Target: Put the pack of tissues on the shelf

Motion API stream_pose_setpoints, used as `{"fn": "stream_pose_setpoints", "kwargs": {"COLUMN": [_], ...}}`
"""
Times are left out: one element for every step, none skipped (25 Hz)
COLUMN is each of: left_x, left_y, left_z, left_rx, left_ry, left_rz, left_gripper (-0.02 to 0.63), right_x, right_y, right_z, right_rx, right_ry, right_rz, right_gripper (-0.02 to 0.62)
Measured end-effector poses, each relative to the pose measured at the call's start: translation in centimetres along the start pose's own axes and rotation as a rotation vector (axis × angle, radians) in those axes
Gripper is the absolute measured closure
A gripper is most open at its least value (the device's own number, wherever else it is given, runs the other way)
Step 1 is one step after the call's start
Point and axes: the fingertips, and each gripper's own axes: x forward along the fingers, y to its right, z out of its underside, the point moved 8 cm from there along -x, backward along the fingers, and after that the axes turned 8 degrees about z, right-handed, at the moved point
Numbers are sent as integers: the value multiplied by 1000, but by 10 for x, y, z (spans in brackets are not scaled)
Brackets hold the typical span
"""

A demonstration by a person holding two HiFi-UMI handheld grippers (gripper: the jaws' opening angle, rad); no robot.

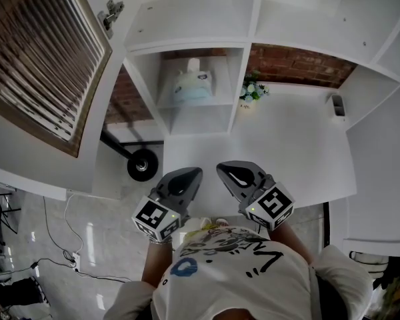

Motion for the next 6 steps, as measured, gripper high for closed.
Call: {"fn": "stream_pose_setpoints", "kwargs": {"left_x": [0, 0, 1, 1, 1, 1], "left_y": [0, 0, -1, -1, -1, -1], "left_z": [0, 1, 2, 3, 4, 4], "left_rx": [3, 9, 14, 17, 18, 18], "left_ry": [-3, -9, -14, -18, -21, -23], "left_rz": [-5, -12, -19, -24, -27, -30], "left_gripper": [591, 591, 591, 591, 591, 591], "right_x": [0, -1, -1, -1, -1, 0], "right_y": [1, 1, 2, 2, 2, 2], "right_z": [0, 0, 0, 0, 0, 1], "right_rx": [3, 4, 6, 6, 7, 7], "right_ry": [-1, -2, -2, -3, -3, -4], "right_rz": [4, 5, 6, 5, 5, 4], "right_gripper": [569, 569, 569, 569, 569, 569]}}
